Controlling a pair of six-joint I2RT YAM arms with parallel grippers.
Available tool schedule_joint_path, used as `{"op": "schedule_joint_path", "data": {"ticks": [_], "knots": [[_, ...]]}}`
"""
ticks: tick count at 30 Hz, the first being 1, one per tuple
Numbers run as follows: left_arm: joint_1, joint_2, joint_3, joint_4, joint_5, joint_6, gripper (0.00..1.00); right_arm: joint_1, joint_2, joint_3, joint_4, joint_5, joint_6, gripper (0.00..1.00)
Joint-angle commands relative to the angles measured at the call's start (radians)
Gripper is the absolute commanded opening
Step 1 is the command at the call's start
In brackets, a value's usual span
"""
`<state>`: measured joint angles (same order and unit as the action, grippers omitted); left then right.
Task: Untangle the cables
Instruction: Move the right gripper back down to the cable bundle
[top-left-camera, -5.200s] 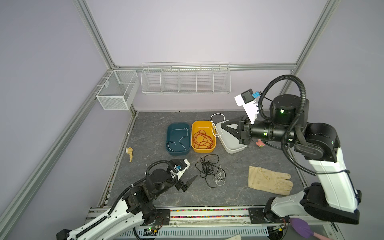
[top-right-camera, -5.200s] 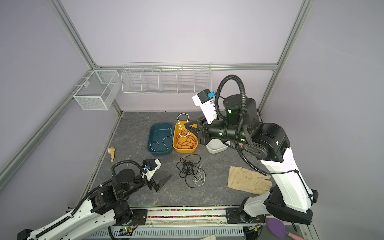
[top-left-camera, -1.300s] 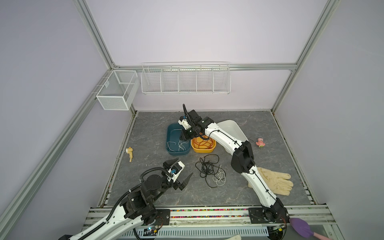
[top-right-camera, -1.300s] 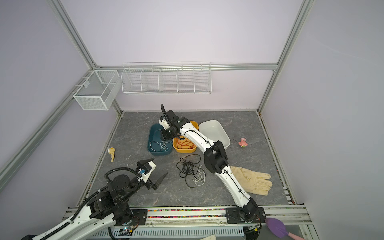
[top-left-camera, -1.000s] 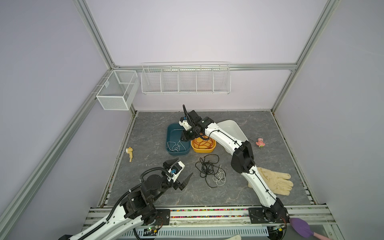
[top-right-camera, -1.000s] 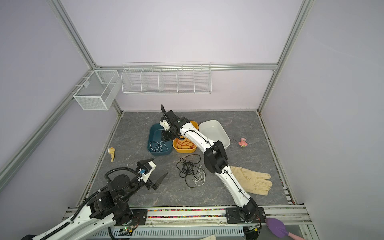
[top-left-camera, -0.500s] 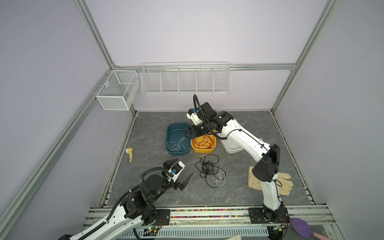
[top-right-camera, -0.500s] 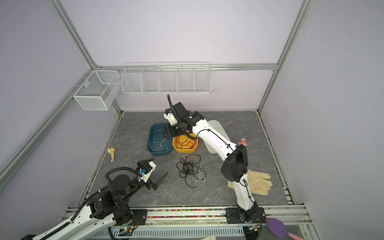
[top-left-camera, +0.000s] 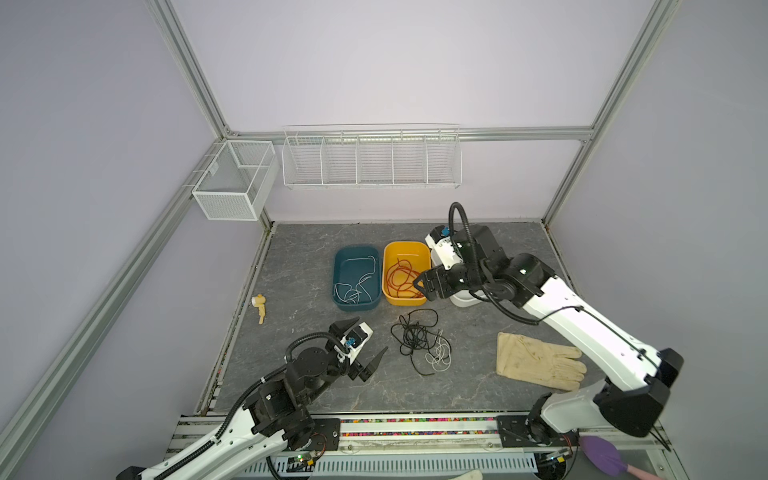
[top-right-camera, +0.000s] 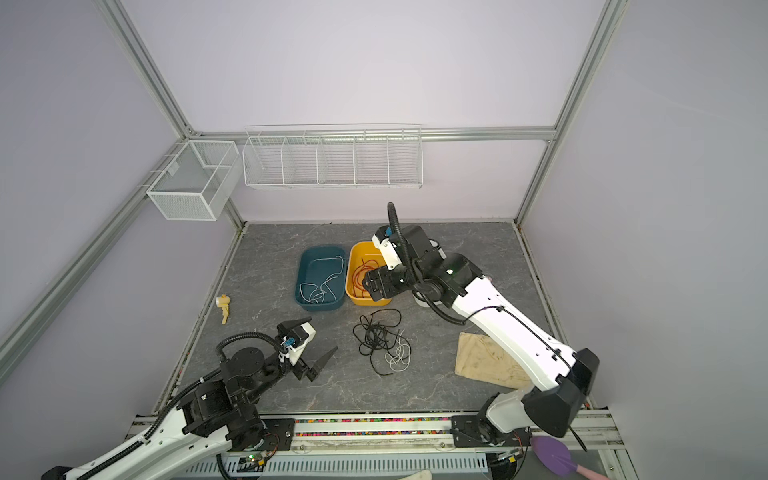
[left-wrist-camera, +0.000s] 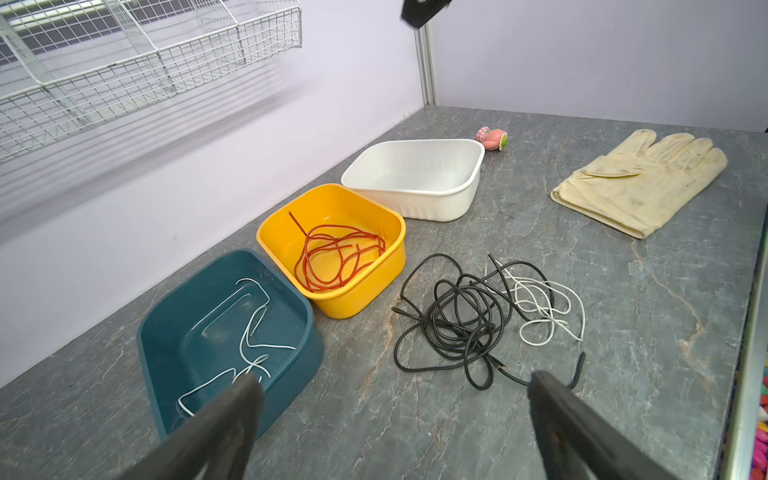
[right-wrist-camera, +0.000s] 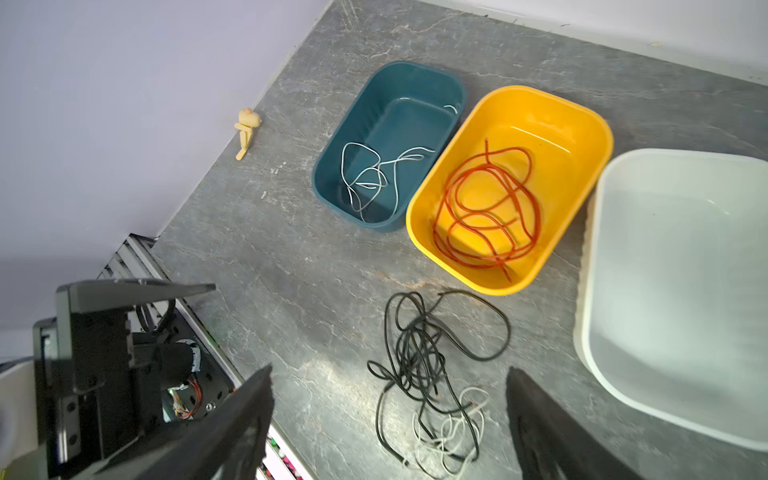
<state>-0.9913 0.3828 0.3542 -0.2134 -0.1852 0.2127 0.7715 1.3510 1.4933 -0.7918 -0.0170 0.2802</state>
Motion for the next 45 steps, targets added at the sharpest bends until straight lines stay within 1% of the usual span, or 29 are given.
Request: {"op": "schedule_joint_path", "data": {"ticks": [1, 8, 14, 18, 23, 27, 31, 35, 36, 41, 45], "knots": [[-0.004, 0.017, 0.002, 0.011, 0.019, -0.019, 0.99, -0.009, -0.127, -0.098, 0.006, 0.060, 0.023, 0.88], [-0.004, 0.054, 0.005, 0.014, 0.029, -0.023, 0.99, -0.010, -0.363, -0.320, -0.049, 0.092, 0.116, 0.88], [-0.004, 0.074, 0.008, 0.016, 0.023, -0.023, 0.99, 0.000, -0.548, -0.542, -0.028, 0.002, 0.227, 0.88], [-0.004, 0.093, 0.009, 0.017, 0.028, -0.024, 0.99, 0.022, -0.627, -0.673, -0.018, -0.038, 0.292, 0.88], [-0.004, 0.110, 0.010, 0.017, 0.033, -0.026, 0.99, 0.067, -0.686, -0.788, -0.015, -0.037, 0.335, 0.88], [-0.004, 0.118, 0.011, 0.019, 0.035, -0.025, 0.99, 0.103, -0.726, -0.878, 0.029, -0.034, 0.386, 0.92], [-0.004, 0.129, 0.010, 0.022, 0.038, -0.025, 0.99, 0.128, -0.711, -0.934, 0.083, -0.033, 0.413, 0.96], [-0.004, 0.136, 0.010, 0.022, 0.038, -0.025, 0.99, 0.156, -0.641, -0.951, 0.160, -0.036, 0.418, 0.99], [-0.004, 0.136, 0.012, 0.022, 0.038, -0.025, 0.99, 0.162, -0.619, -0.947, 0.175, -0.029, 0.416, 0.97], [-0.004, 0.134, 0.010, 0.020, 0.035, -0.024, 0.99, 0.175, -0.529, -0.938, 0.238, 0.012, 0.405, 0.94], [-0.004, 0.136, 0.011, 0.023, 0.035, -0.022, 0.99, 0.183, -0.450, -0.935, 0.292, 0.011, 0.398, 0.85]]}}
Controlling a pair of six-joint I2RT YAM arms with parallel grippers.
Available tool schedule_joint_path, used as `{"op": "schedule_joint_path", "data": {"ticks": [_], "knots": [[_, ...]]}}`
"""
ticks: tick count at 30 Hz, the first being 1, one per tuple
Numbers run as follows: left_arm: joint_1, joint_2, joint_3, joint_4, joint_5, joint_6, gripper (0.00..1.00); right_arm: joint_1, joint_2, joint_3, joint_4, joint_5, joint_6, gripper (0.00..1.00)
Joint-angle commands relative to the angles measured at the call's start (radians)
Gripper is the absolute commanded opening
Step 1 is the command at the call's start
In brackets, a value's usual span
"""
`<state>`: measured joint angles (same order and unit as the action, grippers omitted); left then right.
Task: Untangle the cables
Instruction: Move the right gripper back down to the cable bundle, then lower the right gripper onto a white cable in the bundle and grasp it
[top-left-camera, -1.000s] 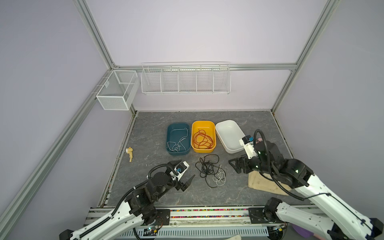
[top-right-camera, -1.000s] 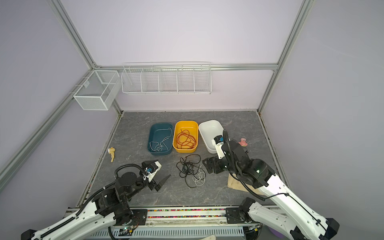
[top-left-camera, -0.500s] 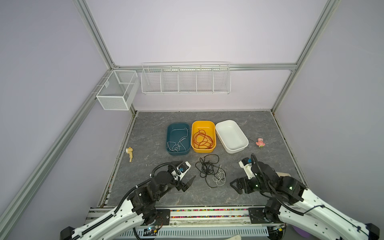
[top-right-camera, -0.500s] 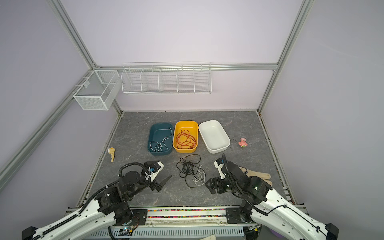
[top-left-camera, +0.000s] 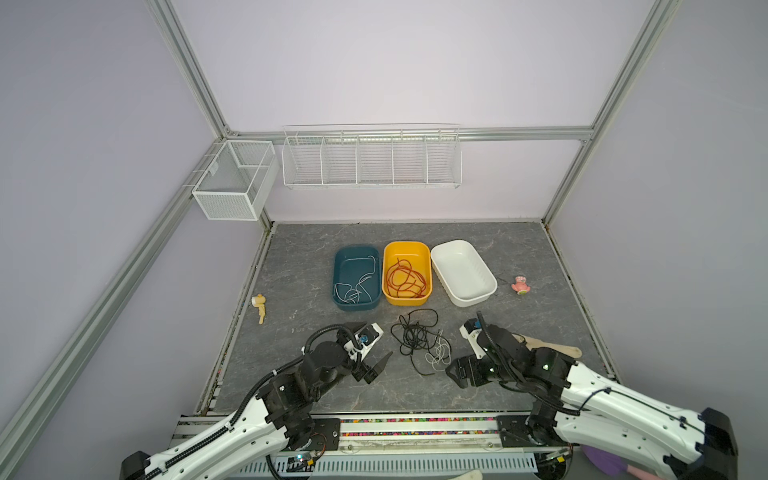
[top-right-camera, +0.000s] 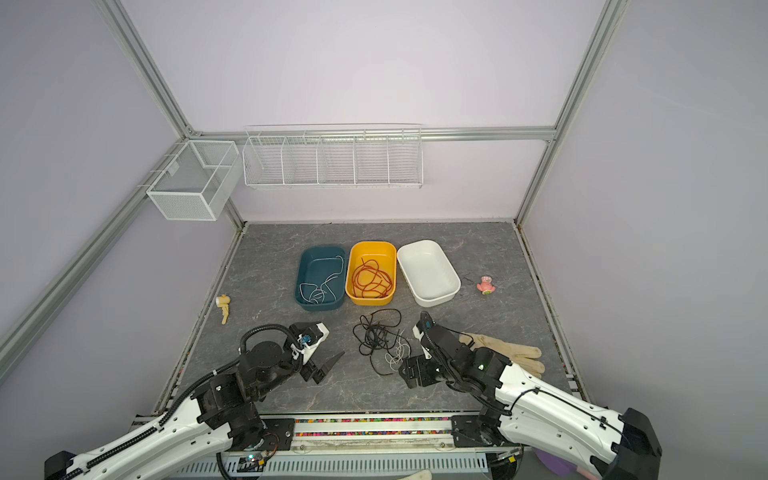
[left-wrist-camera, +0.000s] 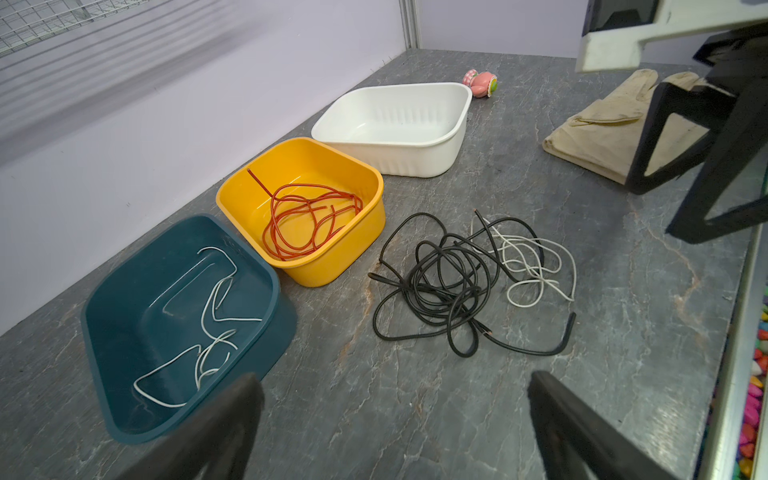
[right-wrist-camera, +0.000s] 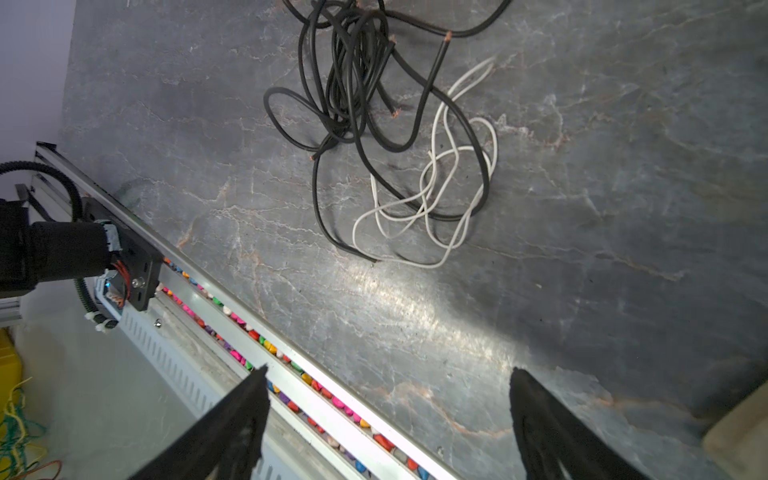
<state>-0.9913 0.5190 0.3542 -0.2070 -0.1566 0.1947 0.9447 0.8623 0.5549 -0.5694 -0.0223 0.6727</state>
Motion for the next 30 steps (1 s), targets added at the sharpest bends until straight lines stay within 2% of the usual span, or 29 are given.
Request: {"op": "schedule_joint_path", "data": {"ticks": [1, 6, 10, 14, 21, 25, 30], "knots": [[-0.004, -0.001, 0.009, 0.018, 0.007, -0.003, 0.99, 0.012, 0.056, 0.004, 0.085, 0.015, 0.006, 0.84], [-0.004, -0.002, 0.009, 0.017, 0.004, -0.002, 0.99, 0.028, 0.155, 0.030, 0.139, 0.035, 0.001, 0.74], [-0.004, -0.006, 0.009, 0.017, 0.001, -0.001, 0.99, 0.031, 0.217, 0.058, 0.141, 0.100, -0.006, 0.71], [-0.004, -0.013, 0.007, 0.017, -0.003, 0.000, 0.99, 0.031, 0.256, 0.081, 0.148, 0.164, -0.017, 0.63], [-0.004, -0.017, 0.006, 0.017, -0.004, 0.001, 0.99, 0.031, 0.376, 0.126, 0.181, 0.170, -0.041, 0.49], [-0.004, -0.023, 0.005, 0.015, -0.008, 0.003, 0.99, 0.031, 0.440, 0.155, 0.196, 0.169, -0.054, 0.43], [-0.004, -0.027, 0.003, 0.016, -0.008, 0.001, 0.99, 0.022, 0.488, 0.187, 0.187, 0.205, -0.077, 0.41]]}}
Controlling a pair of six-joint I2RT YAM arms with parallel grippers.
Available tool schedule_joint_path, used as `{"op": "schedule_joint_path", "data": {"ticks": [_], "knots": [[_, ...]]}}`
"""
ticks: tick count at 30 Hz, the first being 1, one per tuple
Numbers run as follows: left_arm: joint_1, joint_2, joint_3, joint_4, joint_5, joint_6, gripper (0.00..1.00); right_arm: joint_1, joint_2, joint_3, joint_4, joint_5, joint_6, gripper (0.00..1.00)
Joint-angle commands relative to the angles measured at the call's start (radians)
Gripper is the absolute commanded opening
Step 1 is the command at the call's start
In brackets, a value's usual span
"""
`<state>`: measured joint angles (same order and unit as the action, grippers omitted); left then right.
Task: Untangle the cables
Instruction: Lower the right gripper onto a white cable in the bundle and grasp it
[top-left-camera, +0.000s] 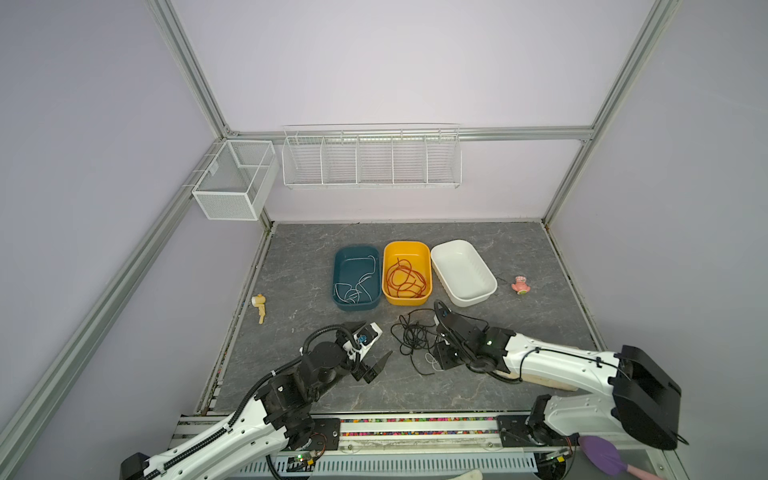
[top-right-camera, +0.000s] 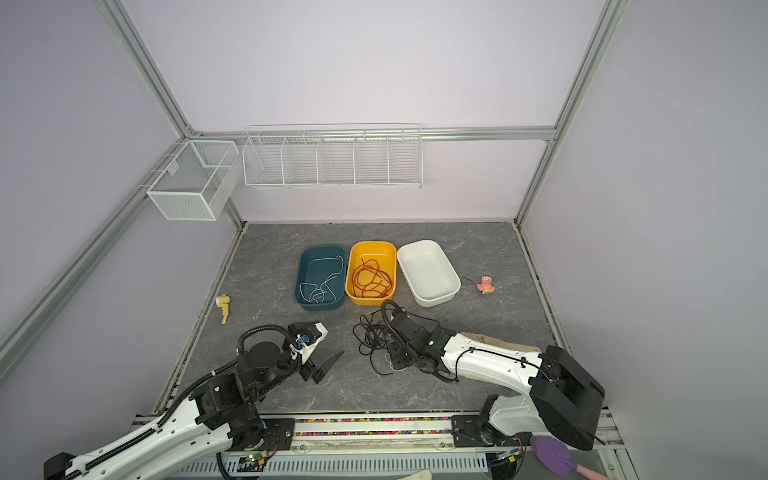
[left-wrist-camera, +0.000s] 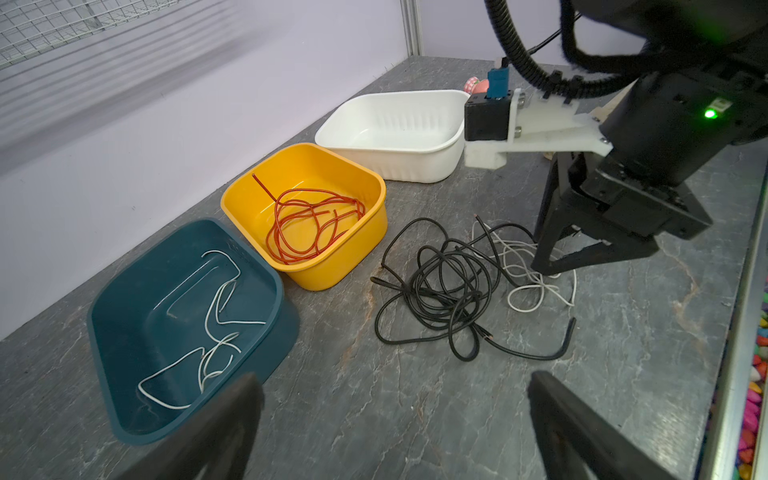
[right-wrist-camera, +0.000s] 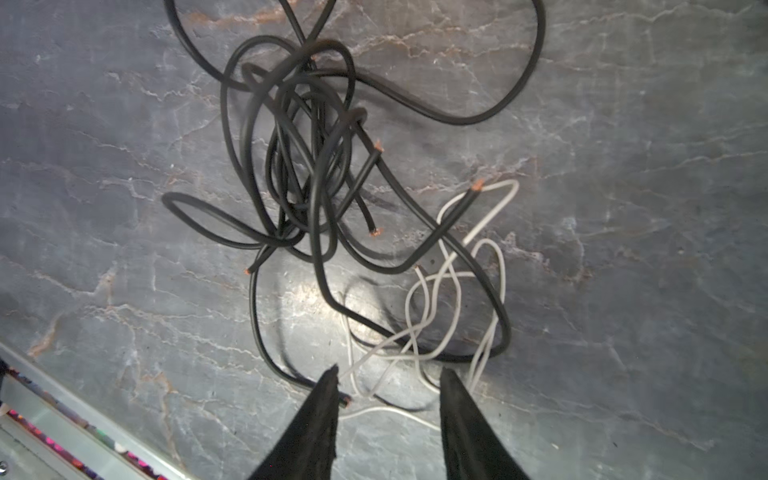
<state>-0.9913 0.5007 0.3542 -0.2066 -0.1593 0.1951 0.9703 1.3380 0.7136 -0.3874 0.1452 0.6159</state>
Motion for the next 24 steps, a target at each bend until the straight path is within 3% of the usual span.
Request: {"op": "schedule_joint_path", "data": {"ticks": [1, 13, 24], "knots": [[-0.004, -0.011, 0.003, 0.016, -0.005, 0.003, 0.99, -0.008, 0.017, 0.026, 0.010, 0.041, -0.022, 0.41], [-0.004, -0.023, 0.001, 0.019, -0.008, 0.006, 0.99, -0.049, 0.086, 0.033, 0.026, 0.057, -0.044, 0.34], [-0.004, -0.025, 0.001, 0.020, -0.009, 0.008, 0.99, -0.073, 0.142, 0.026, 0.083, -0.004, -0.050, 0.29]]}}
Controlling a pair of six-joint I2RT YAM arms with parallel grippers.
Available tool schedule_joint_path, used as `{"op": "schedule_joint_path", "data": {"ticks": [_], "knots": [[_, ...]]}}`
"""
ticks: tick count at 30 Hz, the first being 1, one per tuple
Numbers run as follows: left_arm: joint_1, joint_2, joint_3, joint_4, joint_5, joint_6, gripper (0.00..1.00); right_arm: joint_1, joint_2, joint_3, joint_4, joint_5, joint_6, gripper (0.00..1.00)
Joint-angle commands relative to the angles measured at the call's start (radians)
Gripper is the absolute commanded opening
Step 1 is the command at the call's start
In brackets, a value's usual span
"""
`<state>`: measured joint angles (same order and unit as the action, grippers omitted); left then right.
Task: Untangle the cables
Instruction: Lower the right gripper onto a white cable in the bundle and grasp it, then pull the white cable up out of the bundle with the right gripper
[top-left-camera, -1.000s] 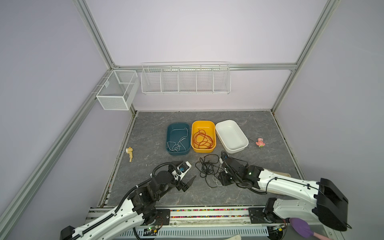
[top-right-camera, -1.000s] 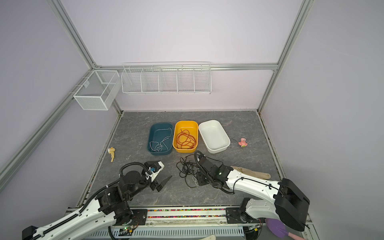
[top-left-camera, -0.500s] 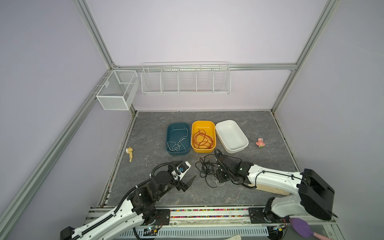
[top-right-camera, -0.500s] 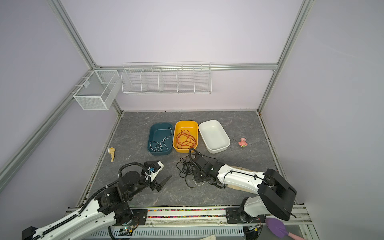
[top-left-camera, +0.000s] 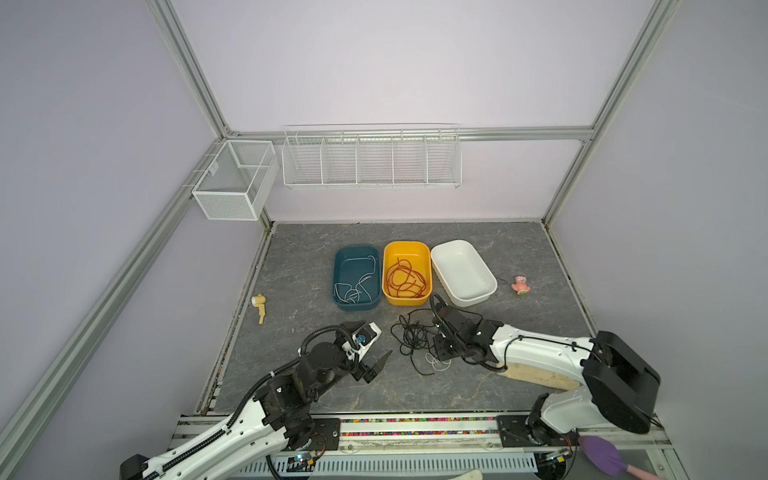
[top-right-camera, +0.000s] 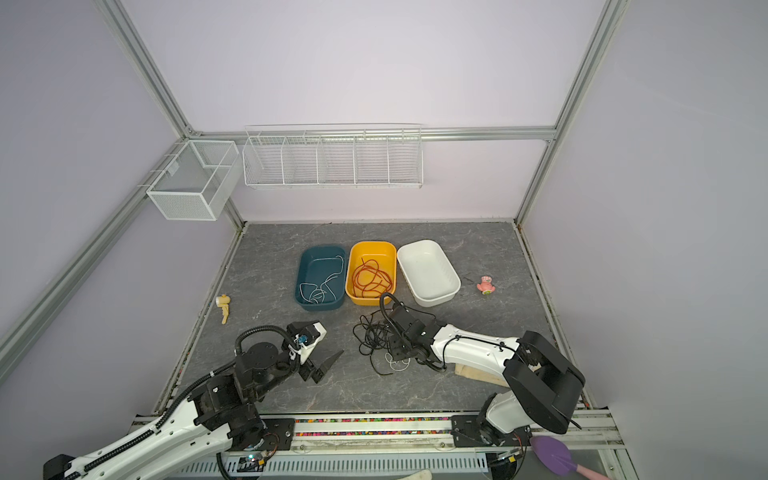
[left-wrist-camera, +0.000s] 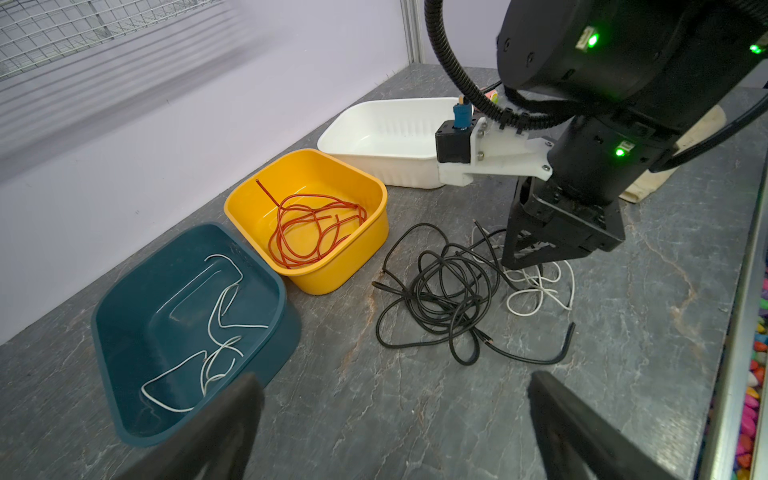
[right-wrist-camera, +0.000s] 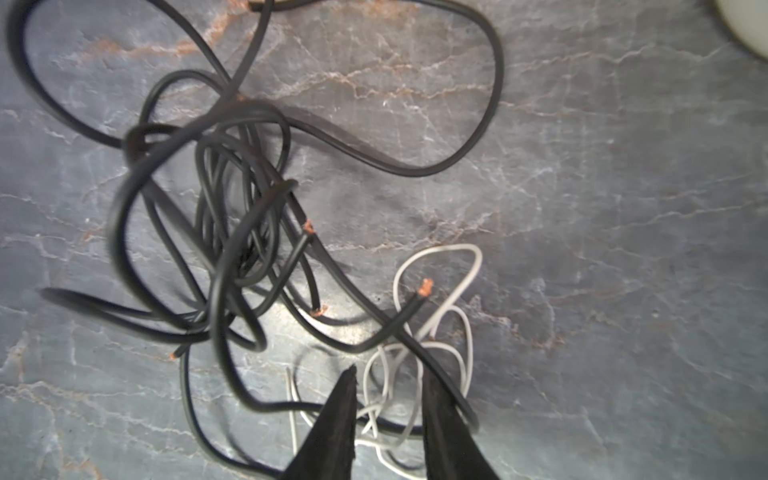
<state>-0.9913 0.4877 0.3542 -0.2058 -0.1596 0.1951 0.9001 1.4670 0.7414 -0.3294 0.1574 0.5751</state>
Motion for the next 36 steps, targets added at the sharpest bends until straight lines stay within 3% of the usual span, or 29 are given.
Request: {"op": "schedule_joint_path", "data": {"ticks": [1, 12, 16, 32, 36], "knots": [[-0.004, -0.012, 0.001, 0.019, -0.009, 0.008, 0.99, -0.004, 0.018, -0.002, 0.029, -0.014, -0.010, 0.29], [-0.004, -0.013, 0.002, 0.019, -0.009, 0.009, 0.99, -0.012, 0.050, -0.014, 0.053, -0.027, -0.021, 0.18], [-0.004, -0.015, 0.002, 0.017, -0.010, 0.008, 0.99, -0.012, 0.046, -0.014, 0.050, -0.038, -0.024, 0.07], [-0.004, -0.012, 0.002, 0.019, -0.014, 0.010, 0.99, 0.035, -0.193, 0.007, -0.116, -0.085, -0.056, 0.07], [-0.004, -0.006, 0.002, 0.020, -0.013, 0.009, 0.99, 0.047, -0.256, 0.025, -0.153, -0.148, -0.095, 0.07]]}}
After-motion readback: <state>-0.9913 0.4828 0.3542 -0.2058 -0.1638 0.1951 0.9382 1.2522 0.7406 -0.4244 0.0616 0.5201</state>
